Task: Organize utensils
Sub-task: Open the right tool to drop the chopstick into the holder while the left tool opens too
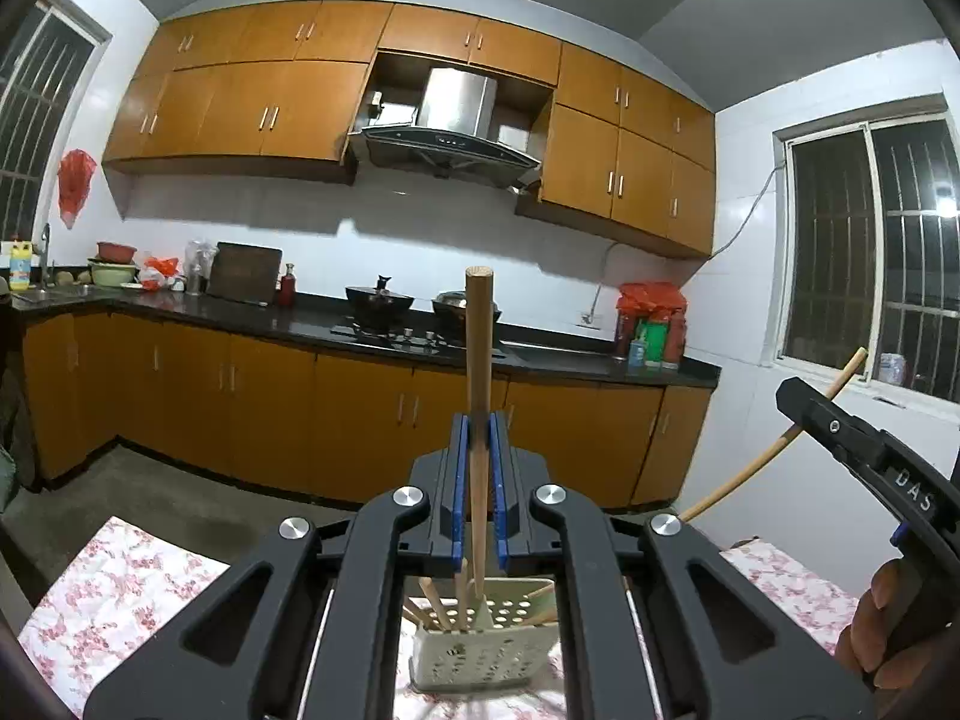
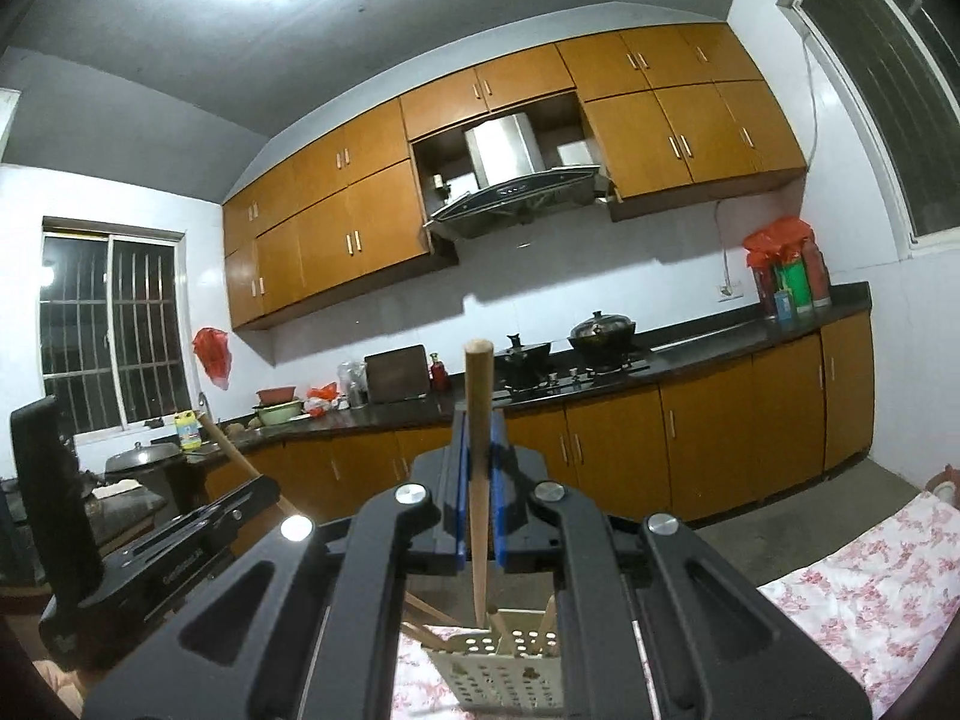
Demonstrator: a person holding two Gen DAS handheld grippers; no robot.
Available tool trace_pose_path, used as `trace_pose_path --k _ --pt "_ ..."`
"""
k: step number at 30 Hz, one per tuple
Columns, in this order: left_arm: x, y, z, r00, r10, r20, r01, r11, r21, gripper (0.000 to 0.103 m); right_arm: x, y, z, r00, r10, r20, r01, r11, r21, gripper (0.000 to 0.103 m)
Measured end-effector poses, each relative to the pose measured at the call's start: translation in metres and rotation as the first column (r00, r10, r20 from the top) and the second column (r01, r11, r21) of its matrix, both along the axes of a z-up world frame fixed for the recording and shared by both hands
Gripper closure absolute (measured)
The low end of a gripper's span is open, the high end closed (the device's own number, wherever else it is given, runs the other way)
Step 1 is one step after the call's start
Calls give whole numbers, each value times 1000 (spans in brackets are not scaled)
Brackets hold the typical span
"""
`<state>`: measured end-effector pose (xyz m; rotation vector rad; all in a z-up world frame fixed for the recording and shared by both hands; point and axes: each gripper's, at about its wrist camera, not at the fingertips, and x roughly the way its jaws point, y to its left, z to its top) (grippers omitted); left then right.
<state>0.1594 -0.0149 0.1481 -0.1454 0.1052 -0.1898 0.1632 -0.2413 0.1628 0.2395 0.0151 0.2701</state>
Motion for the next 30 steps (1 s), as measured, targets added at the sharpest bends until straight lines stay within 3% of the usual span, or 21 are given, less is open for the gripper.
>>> trace_pose_path --k 13,17,19,20,21,28,30 --pt "30 -6 -31 995 -20 -93 21 1000 9 95 52 27 -33 987 -24 -158 8 994 -105 95" --pt "34 -4 -36 992 -33 -119 33 999 -6 94 49 28 -37 987 -22 -159 5 994 -105 75" --pt "33 -1 -35 992 -34 -123 32 999 -18 84 45 25 -35 989 -27 -145 12 994 -105 68" --pt "32 2 -35 992 -30 -121 28 999 -24 69 42 24 -35 990 -29 -141 14 994 -105 67" --pt "31 4 -33 993 -25 -114 22 999 -32 60 40 23 -34 990 -30 -138 16 995 -103 66" --pt "20 16 -25 995 -10 -103 5 999 -53 54 10 8 -34 991 -51 -122 38 994 -104 46" --pt "12 20 -23 995 5 -99 -10 999 -47 42 -2 6 -34 992 -62 -114 48 992 -119 36"
